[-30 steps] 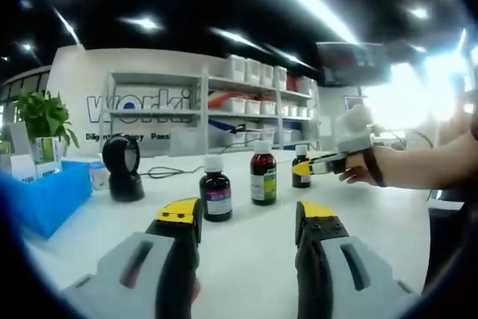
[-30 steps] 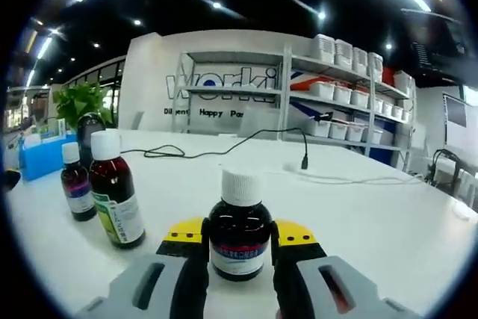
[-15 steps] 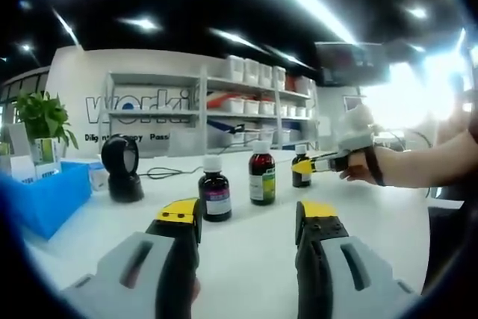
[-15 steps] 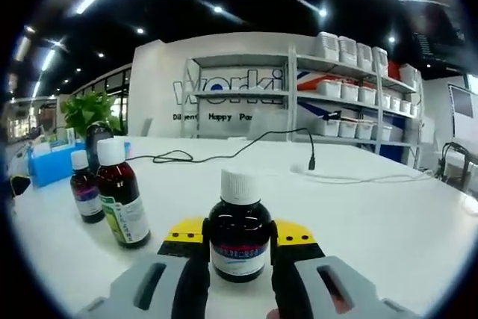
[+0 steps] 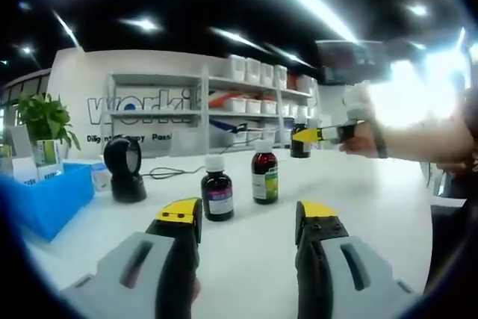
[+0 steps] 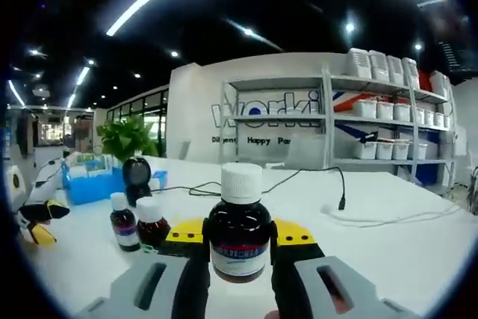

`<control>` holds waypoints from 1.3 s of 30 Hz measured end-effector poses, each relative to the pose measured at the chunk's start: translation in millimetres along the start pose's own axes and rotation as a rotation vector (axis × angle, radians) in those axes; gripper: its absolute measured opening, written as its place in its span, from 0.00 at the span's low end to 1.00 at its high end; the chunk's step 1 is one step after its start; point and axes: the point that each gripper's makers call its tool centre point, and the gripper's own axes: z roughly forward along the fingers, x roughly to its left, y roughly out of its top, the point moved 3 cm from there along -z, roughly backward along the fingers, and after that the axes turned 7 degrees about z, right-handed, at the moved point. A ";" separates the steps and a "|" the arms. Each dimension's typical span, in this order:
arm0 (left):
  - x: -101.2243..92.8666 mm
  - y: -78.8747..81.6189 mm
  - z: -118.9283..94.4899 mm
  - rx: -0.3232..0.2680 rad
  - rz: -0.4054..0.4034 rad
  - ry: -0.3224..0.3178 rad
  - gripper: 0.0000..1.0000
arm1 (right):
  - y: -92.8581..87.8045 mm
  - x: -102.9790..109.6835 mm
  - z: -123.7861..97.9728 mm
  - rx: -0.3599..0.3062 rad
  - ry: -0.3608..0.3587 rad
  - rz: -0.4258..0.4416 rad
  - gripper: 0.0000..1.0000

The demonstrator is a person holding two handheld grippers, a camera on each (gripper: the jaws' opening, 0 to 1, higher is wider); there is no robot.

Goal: Rotate the medicine bottle to make it face forward pick up the medicine bottle inspect the drug traceability code place the medicine on the table

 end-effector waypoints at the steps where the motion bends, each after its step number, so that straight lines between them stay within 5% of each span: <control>1: 0.1 0.1 -0.1 0.000 -0.001 0.001 0.41 | 4.7 3.3 1.4 0.001 0.036 0.015 0.26; 5: 0.8 -0.1 -0.4 0.001 -0.001 0.005 0.41 | 23.0 10.7 6.2 -0.019 0.129 0.033 0.26; 29: -1.1 0.6 0.0 0.002 -0.005 0.000 0.41 | 102.4 46.1 36.5 -0.095 0.351 0.063 0.26; 39: 0.8 -0.9 0.7 -0.001 -0.012 -0.006 0.41 | 157.6 68.8 56.6 -0.104 0.420 0.022 0.26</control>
